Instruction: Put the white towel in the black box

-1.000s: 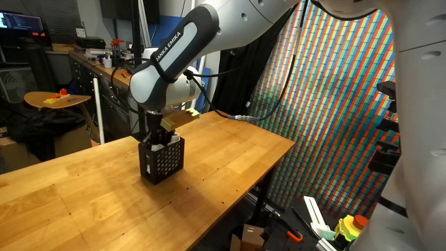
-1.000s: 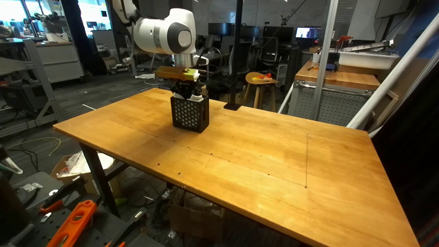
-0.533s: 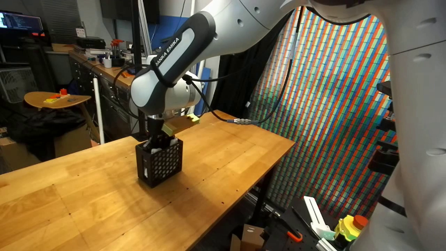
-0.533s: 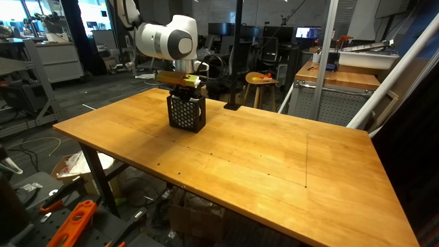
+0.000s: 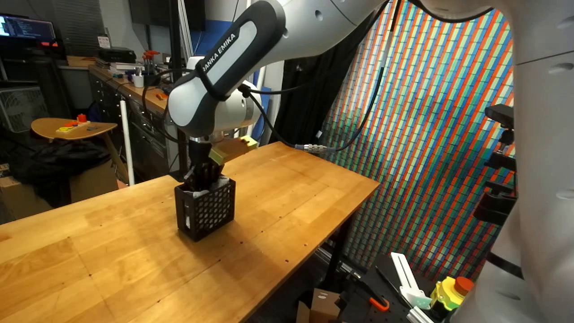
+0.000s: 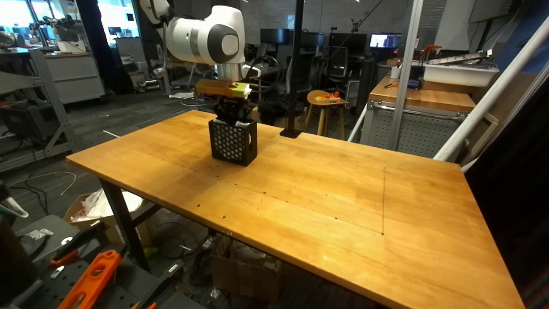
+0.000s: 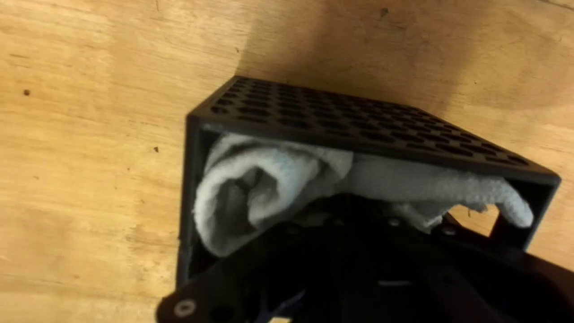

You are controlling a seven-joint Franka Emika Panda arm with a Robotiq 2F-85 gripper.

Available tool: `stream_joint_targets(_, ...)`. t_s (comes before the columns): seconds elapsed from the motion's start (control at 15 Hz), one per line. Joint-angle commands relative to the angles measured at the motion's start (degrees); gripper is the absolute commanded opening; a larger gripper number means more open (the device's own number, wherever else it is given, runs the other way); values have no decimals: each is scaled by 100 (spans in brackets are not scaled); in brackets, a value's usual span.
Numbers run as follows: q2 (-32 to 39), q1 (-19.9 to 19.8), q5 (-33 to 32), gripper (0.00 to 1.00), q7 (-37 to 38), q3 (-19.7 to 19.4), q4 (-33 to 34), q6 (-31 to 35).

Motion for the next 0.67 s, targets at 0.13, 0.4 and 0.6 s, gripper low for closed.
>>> stream_joint_targets(0.13, -749, 161, -455, 12, 293, -169, -214, -308)
stream_joint_targets(0.4, -906, 173, -730, 12, 381, -186, -273, -391)
stream_joint_targets(0.6, -909, 143, -831, 12, 364, -205, -339, -353)
